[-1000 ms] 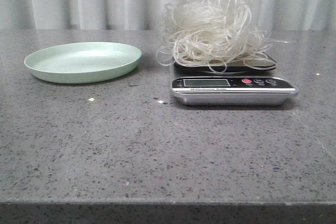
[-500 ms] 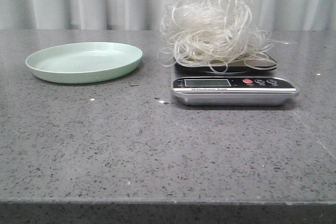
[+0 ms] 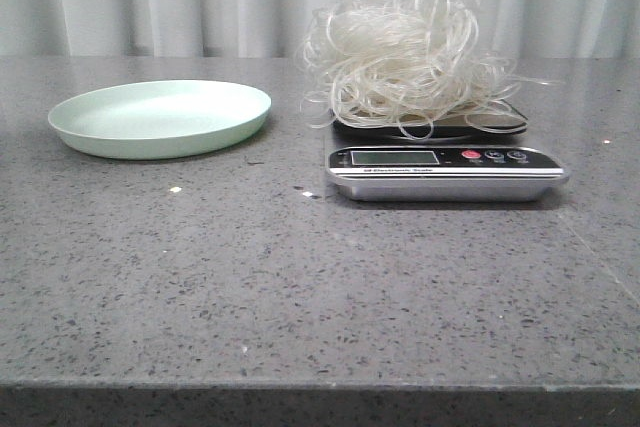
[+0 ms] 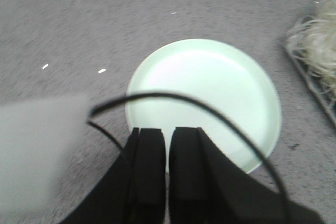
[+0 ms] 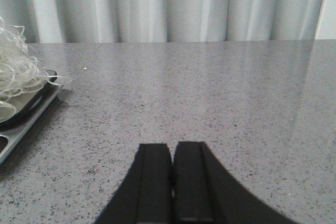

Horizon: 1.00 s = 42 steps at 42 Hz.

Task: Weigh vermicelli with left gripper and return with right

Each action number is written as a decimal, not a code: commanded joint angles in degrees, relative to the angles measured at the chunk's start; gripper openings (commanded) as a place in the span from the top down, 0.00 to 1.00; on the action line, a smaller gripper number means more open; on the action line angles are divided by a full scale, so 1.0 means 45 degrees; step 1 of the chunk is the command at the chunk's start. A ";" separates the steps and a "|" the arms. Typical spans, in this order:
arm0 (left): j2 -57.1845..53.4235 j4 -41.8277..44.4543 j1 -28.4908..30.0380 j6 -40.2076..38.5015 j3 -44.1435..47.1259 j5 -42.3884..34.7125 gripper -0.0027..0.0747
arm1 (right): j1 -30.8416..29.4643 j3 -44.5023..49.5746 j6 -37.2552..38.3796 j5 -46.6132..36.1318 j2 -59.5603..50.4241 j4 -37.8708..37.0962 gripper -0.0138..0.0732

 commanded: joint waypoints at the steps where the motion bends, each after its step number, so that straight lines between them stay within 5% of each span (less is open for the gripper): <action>1: -0.1768 -0.0420 0.0666 -0.0053 0.1363 -0.2176 0.79 | -0.0101 -0.0102 0.0008 -0.0974 -0.0212 -0.0040 0.67; 19: -0.6497 0.1402 0.0557 0.0347 0.7356 -0.7110 0.79 | -0.0101 -0.0102 0.0008 -0.0987 -0.0212 -0.0040 0.67; 32: -0.8983 0.1402 0.0674 0.0347 1.0997 -1.2306 0.79 | -0.0101 -0.0105 0.0008 -0.1433 -0.0212 -0.0040 0.67; 42: -0.9253 0.1402 0.0648 0.0347 1.1627 -1.2491 0.79 | -0.0101 -0.1086 0.0008 -0.2285 -0.0073 0.0070 0.67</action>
